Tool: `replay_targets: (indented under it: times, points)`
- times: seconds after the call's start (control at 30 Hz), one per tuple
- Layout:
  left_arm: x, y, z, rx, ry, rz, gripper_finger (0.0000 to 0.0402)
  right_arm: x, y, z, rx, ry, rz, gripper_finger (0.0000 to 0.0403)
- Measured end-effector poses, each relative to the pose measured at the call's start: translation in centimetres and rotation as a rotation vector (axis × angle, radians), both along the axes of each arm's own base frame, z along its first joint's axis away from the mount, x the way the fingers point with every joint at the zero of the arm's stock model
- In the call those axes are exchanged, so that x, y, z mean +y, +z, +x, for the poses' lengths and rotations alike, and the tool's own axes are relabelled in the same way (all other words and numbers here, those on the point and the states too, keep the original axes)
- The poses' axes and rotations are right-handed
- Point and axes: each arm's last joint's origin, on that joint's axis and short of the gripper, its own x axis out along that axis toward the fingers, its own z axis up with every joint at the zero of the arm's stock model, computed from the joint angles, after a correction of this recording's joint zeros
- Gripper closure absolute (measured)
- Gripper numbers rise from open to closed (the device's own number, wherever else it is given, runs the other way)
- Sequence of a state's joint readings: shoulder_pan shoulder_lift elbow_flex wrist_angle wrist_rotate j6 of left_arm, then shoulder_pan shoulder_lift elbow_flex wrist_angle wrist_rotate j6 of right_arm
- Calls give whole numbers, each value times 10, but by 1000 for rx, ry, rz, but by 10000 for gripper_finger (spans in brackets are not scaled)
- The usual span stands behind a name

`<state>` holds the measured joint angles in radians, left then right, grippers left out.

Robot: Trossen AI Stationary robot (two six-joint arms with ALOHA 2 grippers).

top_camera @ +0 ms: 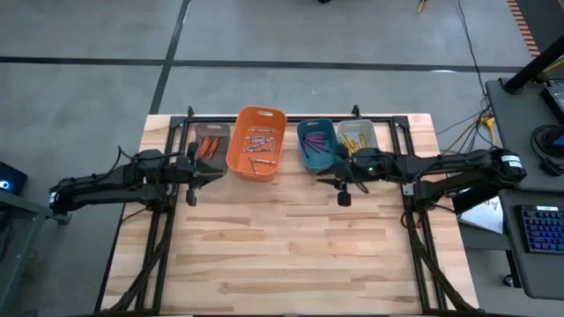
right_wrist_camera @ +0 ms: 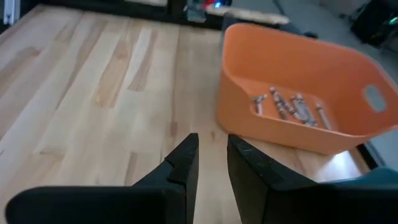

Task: Sort crayons
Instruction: Return to Home Position

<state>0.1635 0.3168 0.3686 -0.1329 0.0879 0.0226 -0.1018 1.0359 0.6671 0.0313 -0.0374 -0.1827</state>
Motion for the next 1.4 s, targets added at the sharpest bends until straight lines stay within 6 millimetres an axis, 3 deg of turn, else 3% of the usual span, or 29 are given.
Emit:
replay_targets:
  times: [0.37, 0.83, 1.23, 1.4]
  points:
    - [-2, -32, -11, -74, 2, -41, 355, -5, -3, -57, -179, -54, 23, 328]
    - [-2, -68, -12, -210, -3, -67, 355, 5, -8, -117, -424, -56, 22, 328]
    - [-2, -72, -11, -219, -4, -76, 355, 13, -11, -165, -586, -54, -7, 328]
    - [-2, -71, -10, -221, -16, -76, 355, 11, -17, -160, -561, -55, -38, 328]
